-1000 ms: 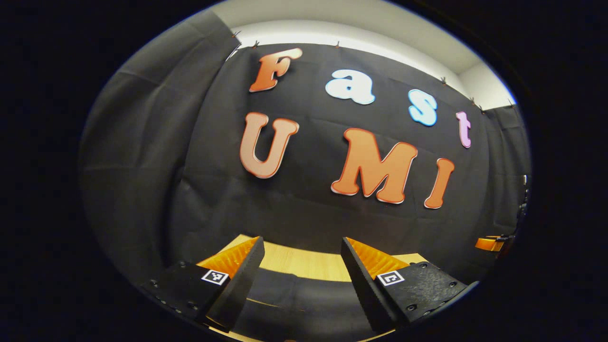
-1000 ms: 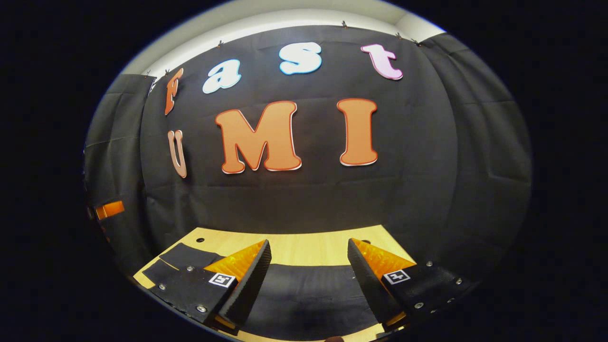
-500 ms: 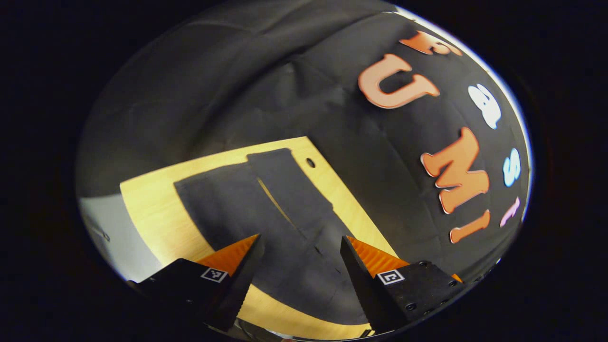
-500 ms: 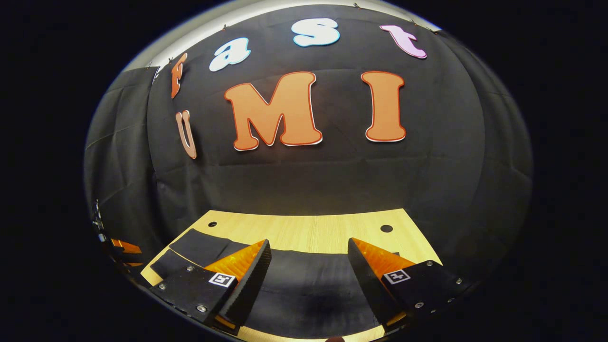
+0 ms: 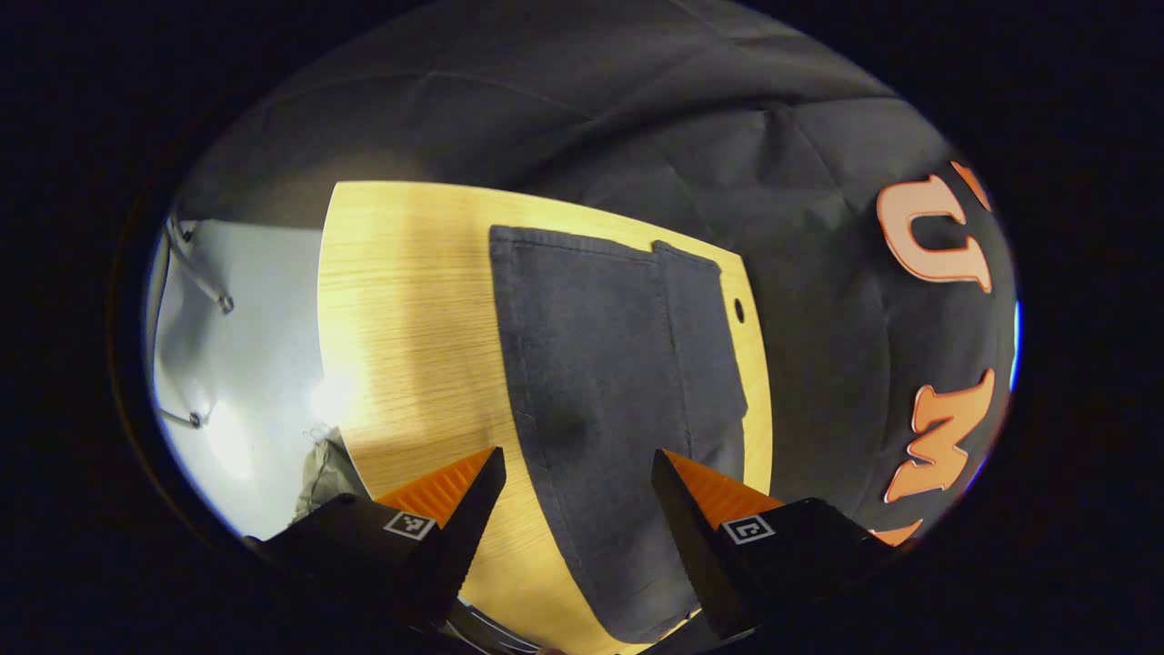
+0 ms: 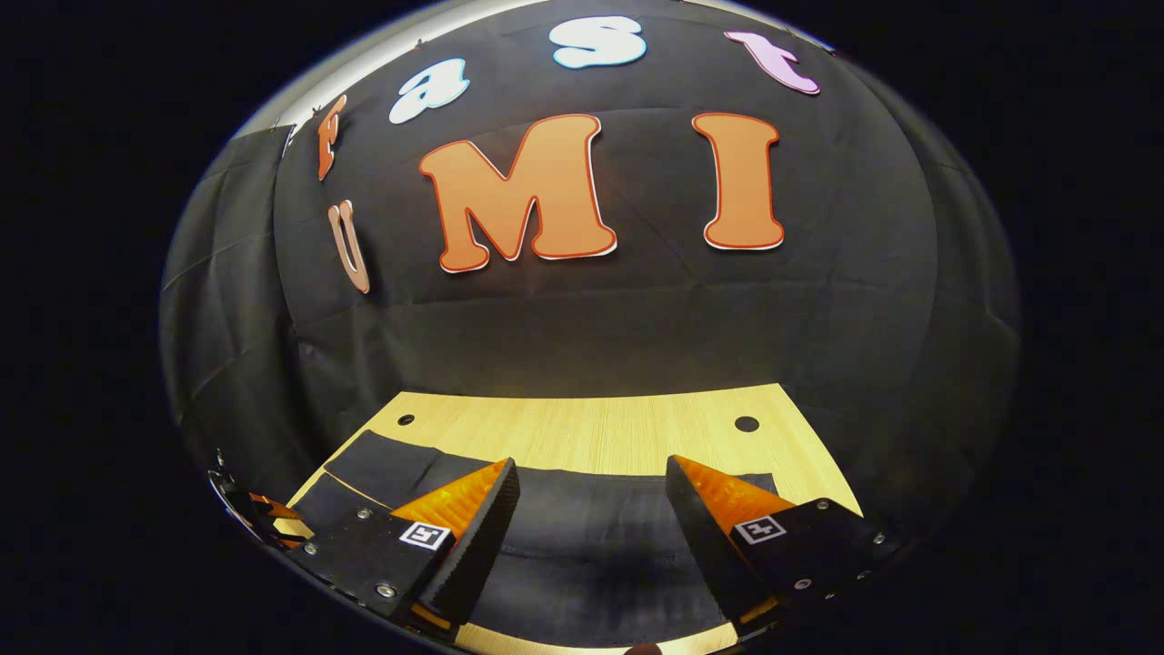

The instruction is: Grasp the waist and the cuffs of the jeans and fold them to make the two legs overlap; first hold the waist and fold one-third of the jeans toward the cuffs, then hold the cuffs and fold the remaining one-third in the same direction to finish folding.

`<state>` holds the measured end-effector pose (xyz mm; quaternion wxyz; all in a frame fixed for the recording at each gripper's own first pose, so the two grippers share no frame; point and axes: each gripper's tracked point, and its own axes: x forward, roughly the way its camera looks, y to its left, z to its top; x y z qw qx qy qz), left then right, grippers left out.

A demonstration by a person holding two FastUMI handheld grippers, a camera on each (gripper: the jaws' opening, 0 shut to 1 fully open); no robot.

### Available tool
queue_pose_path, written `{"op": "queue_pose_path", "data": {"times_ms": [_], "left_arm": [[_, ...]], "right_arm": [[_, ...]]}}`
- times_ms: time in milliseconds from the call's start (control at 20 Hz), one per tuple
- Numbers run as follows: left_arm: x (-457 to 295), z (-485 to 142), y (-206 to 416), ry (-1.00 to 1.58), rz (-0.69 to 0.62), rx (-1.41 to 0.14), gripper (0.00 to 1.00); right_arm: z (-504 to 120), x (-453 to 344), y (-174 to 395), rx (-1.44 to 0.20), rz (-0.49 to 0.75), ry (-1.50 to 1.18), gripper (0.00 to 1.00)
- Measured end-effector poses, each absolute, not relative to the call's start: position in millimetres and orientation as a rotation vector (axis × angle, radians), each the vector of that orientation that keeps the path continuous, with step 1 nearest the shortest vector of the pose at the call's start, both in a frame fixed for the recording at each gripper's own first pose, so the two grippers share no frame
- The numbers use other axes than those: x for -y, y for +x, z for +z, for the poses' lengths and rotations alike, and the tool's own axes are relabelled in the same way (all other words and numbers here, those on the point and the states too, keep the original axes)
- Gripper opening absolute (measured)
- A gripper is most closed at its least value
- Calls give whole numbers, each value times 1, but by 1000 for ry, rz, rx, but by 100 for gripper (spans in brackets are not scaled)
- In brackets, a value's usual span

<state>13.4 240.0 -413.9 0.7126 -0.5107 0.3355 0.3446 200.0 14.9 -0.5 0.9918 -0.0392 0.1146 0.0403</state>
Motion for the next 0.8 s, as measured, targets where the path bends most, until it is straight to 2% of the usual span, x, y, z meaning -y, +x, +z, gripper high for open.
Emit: {"op": "queue_pose_path", "data": {"times_ms": [300,350,500,800], "left_arm": [[-260,-435,20,-1092,851,-808,98],[-261,-436,23,-1083,856,-811,95],[-260,-435,40,-1105,827,-798,95],[-253,-436,93,-1242,667,-648,94]], "right_arm": [[3,8,190,-231,31,-79,98],[3,11,190,-233,21,-76,98],[4,18,189,-242,3,-43,98],[11,22,184,-232,-15,-14,97]]}}
